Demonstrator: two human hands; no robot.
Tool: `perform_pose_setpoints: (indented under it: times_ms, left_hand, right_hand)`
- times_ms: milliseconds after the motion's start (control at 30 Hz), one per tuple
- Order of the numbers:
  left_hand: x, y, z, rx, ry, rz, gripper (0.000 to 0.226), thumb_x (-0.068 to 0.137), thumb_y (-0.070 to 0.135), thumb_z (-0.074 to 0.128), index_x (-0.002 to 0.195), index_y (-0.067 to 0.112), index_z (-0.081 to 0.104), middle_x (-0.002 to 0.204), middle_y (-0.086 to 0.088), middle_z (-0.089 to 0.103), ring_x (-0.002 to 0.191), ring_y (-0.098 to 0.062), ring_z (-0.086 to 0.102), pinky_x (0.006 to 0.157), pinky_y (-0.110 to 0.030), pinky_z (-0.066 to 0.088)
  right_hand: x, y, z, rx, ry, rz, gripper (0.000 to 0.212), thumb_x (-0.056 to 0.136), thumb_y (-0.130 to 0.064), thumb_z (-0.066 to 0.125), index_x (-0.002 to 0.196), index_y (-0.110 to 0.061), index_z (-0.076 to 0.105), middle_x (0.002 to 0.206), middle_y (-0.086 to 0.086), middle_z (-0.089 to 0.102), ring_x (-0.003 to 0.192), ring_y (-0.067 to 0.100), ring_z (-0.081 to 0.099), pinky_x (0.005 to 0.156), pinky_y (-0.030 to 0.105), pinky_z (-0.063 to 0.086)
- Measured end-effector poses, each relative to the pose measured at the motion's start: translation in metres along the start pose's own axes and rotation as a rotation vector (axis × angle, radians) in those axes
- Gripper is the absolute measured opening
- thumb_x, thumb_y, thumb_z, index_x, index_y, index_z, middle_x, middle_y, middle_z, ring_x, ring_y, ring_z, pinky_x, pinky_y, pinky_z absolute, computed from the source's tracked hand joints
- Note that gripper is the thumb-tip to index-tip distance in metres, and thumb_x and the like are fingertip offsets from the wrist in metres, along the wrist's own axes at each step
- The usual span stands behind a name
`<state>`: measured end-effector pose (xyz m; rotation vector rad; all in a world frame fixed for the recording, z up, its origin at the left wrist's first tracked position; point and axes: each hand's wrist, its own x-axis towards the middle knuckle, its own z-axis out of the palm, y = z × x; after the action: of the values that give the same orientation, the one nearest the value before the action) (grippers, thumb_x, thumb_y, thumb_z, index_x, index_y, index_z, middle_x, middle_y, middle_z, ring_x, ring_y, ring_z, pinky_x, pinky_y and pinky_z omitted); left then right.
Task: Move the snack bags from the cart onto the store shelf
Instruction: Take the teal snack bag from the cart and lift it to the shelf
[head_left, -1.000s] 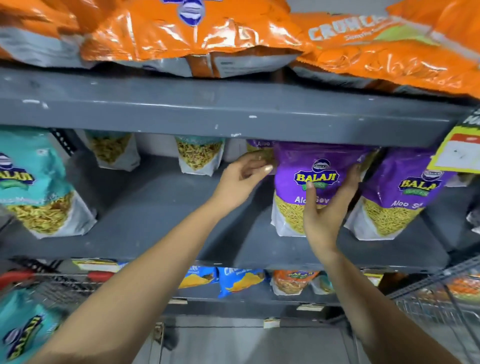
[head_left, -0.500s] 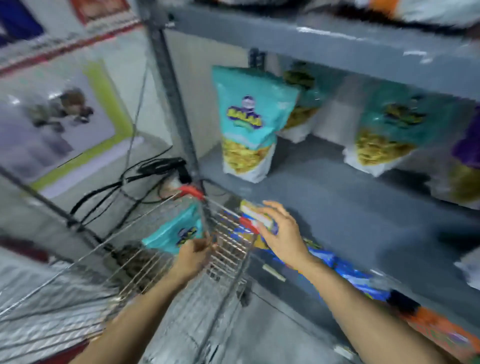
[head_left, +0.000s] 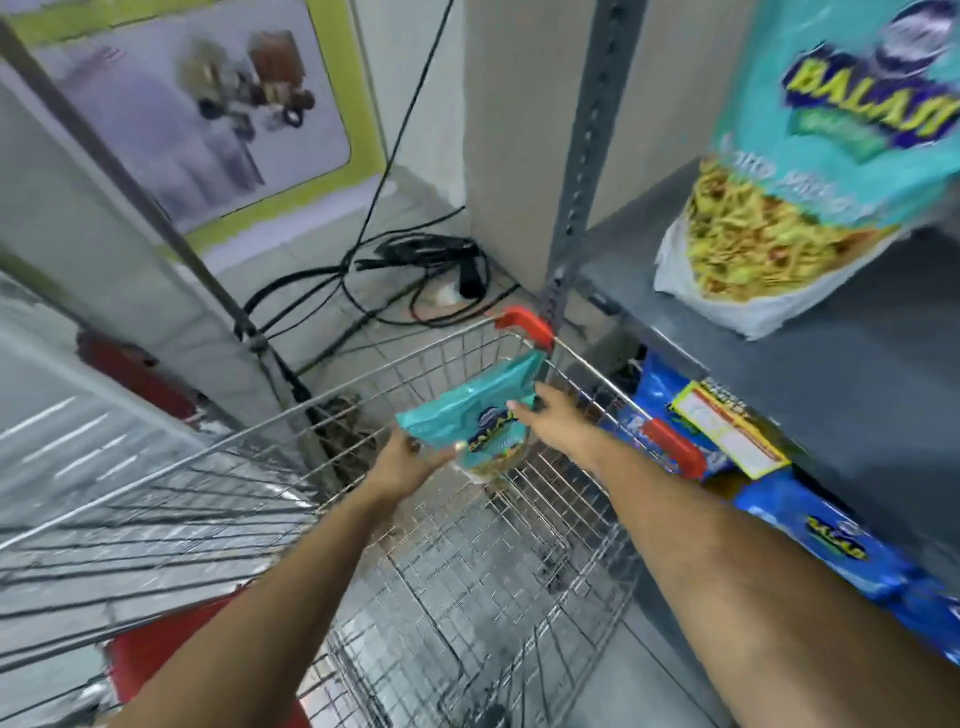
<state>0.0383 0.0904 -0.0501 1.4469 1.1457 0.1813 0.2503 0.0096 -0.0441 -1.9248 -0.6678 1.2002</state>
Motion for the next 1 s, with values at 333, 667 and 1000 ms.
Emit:
perform_pose_setpoints:
  times_ms: [333,667,1000]
  left_hand:
    - [-0.018,0.063,-0.005,0.037,0.333,0.154,0.045,0.096,0.048,0.044,0.083,0.011,0.066,0.079,-0.003,0.073,0.068,-0.017,0.071,0.056,-0.030,0.058]
    - [-0.098,0.186,-0.017,0.136,0.362,0.424,0.065,0.096,0.051,0.044,0.082,-0.009,0.063,0.080,-0.025,0.072,0.075,-0.041,0.069,0.068,-0.050,0.056]
    - [-0.155,0.302,0.070,0.114,0.036,0.778,0.054,0.085,0.058,0.051,0.061,0.011,0.064,0.059,0.002,0.070,0.056,-0.004,0.054,0.058,-0.037,0.048]
  right_hand:
    - [-0.028,-0.033,0.006,-0.084,0.214,-0.293,0.039,0.097,-0.036,0.055,0.100,0.001,0.066,0.093,0.028,0.071,0.089,0.047,0.066,0.074,0.057,0.055]
    - [-0.142,-0.115,-0.045,0.025,0.465,-0.502,0.050,0.096,-0.036,0.056,0.076,0.009,0.055,0.061,0.027,0.059,0.052,0.017,0.046,0.048,0.031,0.032]
    - [-0.279,-0.110,-0.160,0.199,0.816,-0.612,0.047,0.095,-0.026,0.061,0.055,-0.010,0.044,0.048,-0.007,0.038,0.053,-0.003,0.030,0.050,0.021,0.028]
